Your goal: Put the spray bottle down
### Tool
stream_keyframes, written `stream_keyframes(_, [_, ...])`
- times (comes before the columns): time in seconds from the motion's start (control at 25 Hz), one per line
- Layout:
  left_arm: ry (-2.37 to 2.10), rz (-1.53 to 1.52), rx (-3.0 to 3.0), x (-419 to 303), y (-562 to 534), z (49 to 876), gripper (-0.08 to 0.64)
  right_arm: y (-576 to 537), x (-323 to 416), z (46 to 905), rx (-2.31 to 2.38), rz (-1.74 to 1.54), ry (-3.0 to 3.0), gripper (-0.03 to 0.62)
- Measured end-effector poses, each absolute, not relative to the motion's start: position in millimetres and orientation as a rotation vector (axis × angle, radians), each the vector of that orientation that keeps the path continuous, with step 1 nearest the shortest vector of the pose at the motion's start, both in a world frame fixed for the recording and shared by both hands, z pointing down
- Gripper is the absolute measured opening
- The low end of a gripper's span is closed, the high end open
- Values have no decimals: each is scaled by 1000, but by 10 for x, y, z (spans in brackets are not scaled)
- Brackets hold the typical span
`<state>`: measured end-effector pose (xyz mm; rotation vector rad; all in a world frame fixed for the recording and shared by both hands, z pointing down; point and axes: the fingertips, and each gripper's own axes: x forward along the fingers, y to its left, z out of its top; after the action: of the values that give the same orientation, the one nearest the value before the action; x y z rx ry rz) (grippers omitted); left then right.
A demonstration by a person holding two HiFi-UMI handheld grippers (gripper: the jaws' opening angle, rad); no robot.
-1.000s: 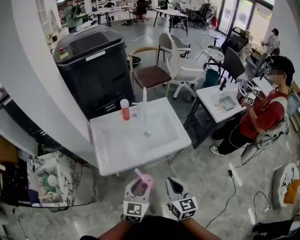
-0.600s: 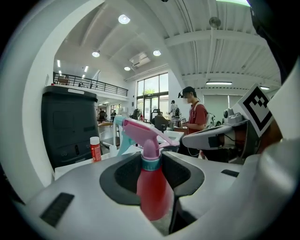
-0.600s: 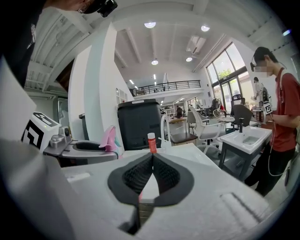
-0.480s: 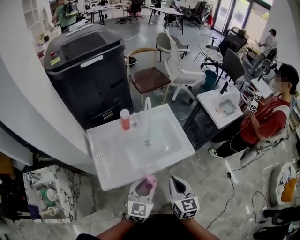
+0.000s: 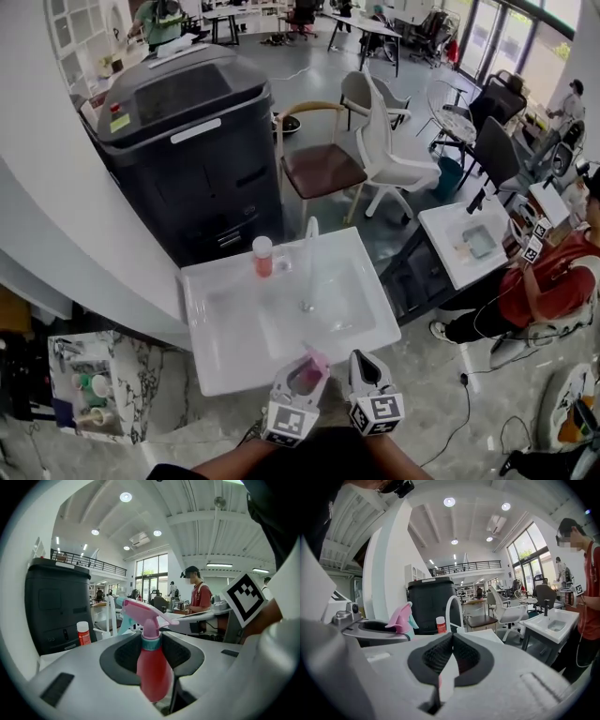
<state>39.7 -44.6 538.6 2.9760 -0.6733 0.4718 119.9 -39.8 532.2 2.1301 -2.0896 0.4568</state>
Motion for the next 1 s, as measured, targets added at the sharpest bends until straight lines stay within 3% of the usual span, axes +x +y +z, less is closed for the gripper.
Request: stream_keyframes(1.0, [-957, 584, 2846, 2244, -2190, 5949, 149, -2283, 2585, 5594, 1827, 451, -2302, -2])
